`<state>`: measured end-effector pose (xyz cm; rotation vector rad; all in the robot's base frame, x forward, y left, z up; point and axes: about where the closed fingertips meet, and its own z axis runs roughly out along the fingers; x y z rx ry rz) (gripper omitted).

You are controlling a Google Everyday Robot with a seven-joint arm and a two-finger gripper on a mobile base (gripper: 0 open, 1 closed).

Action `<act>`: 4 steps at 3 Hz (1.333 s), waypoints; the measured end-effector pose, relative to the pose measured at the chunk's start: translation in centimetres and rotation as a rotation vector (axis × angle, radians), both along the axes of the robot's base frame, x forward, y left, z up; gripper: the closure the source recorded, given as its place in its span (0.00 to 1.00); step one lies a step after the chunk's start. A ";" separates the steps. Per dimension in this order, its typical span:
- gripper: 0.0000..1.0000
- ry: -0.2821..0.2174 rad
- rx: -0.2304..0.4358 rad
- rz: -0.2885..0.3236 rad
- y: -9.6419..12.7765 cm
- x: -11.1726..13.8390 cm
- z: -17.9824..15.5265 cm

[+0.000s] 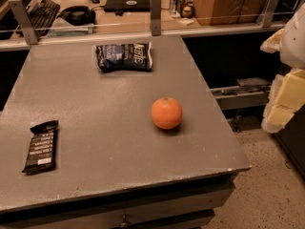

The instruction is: Pick orange

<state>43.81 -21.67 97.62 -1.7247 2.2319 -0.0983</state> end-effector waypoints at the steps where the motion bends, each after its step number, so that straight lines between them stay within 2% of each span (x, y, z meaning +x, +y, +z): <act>1: 0.00 0.000 0.000 0.000 0.0 0.0 0.0; 2: 0.00 -0.004 0.048 0.031 1.4 0.6 -0.8; 4: 0.00 0.010 0.232 0.145 7.1 2.4 -5.3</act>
Offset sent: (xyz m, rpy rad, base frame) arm 0.0161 0.0377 -0.0282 0.1344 0.0102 0.0870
